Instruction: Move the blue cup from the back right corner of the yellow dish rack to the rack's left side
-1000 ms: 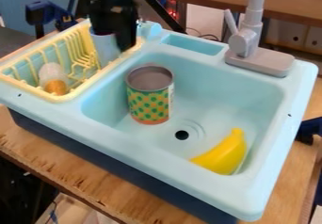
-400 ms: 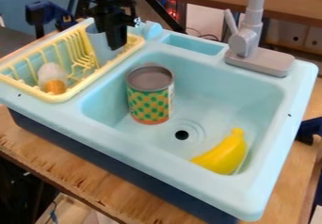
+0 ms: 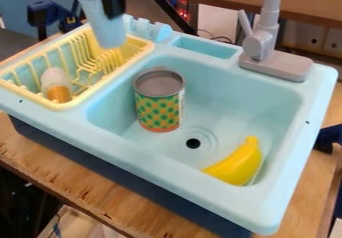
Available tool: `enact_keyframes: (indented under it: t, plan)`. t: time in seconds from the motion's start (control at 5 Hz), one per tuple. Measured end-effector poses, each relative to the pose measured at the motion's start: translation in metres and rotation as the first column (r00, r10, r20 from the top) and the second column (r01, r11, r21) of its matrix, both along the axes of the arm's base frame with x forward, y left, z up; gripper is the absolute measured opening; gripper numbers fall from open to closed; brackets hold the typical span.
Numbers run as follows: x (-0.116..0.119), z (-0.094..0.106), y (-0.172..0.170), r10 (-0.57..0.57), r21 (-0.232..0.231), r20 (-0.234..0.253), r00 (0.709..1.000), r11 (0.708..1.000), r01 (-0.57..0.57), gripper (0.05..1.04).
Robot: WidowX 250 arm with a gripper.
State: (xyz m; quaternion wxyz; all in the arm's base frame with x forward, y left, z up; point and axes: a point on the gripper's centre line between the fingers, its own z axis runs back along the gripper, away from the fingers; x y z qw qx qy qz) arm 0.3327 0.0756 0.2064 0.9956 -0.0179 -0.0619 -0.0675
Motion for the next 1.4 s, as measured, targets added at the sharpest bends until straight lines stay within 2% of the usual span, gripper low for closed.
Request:
enact_keyframes:
  t: [0.4, 0.6, 1.0, 1.4]
  plan:
    - [-0.012, -0.001, 0.022, 0.097, 0.057, -0.045, 0.994, 0.994, -0.095, 0.093]
    - [-0.014, -0.004, 0.041, 0.149, 0.059, -0.035, 0.988, 0.987, -0.147, 0.093]
    - [-0.006, -0.025, 0.048, 0.154, 0.055, -0.056, 0.987, 0.987, -0.151, 0.093]
    - [0.007, -0.038, 0.048, 0.16, 0.03, -0.052, 0.986, 0.987, -0.159, 0.093]
